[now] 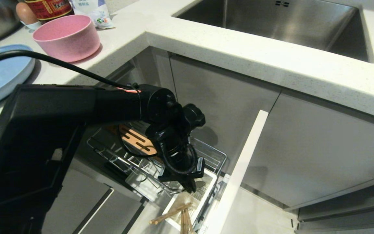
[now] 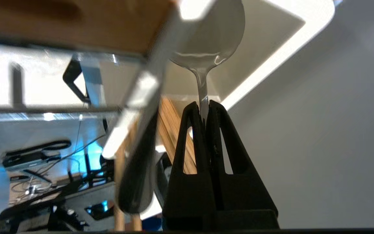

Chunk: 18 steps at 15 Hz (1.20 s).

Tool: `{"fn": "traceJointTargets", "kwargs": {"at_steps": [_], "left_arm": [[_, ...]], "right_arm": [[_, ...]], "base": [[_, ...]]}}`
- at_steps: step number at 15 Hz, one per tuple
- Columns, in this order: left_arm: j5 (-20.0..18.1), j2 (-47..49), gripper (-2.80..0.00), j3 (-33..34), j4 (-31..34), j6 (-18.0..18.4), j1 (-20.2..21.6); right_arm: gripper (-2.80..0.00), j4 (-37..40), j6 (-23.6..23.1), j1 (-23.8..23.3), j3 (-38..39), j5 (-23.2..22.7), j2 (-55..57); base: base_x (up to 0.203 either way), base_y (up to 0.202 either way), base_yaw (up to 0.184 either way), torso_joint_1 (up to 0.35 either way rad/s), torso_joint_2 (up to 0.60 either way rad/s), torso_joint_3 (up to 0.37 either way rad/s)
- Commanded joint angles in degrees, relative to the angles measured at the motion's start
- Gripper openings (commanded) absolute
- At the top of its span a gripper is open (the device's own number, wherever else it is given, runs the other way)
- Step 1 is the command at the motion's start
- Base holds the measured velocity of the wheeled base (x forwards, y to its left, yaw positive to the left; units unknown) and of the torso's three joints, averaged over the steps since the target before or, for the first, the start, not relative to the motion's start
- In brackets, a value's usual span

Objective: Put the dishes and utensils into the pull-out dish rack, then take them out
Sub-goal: Pick up the spoon and place it in the cupboard

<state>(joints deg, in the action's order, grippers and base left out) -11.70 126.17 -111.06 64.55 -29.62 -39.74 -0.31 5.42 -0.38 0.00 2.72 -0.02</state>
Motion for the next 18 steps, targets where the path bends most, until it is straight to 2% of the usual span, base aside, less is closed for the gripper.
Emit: {"fn": "traceJointTargets", "kwargs": {"at_steps": [1, 13, 14, 15, 18], "left_arm": [[-0.1, 0.9, -2.8, -0.1, -0.1, -0.1, 0.3], [0.0, 1.5, -2.8, -0.1, -0.3, 0.3, 0.5], [0.0, 1.4, -2.04, -0.1, -0.4, 0.3, 0.5], [0.0, 1.3, 0.0, -0.1, -0.4, 0.3, 0.5], [0.0, 1.0, 0.0, -0.2, -0.5, 0.3, 0.5]], "right_arm": [[-2.8, 0.0, 0.0, 0.0, 0.0, 0.0, -0.2], [-2.8, 0.0, 0.0, 0.0, 0.0, 0.0, -0.2], [-2.8, 0.0, 0.0, 0.0, 0.0, 0.0, -0.2], [-2.8, 0.0, 0.0, 0.0, 0.0, 0.0, -0.2], [-2.8, 0.0, 0.0, 0.0, 0.0, 0.0, -0.2]], "base": [[0.0, 0.0, 0.0, 0.0, 0.0, 0.0], [0.0, 0.0, 0.0, 0.0, 0.0, 0.0], [0.0, 0.0, 0.0, 0.0, 0.0, 0.0], [0.0, 0.0, 0.0, 0.0, 0.0, 0.0], [0.0, 0.0, 0.0, 0.0, 0.0, 0.0]]}}
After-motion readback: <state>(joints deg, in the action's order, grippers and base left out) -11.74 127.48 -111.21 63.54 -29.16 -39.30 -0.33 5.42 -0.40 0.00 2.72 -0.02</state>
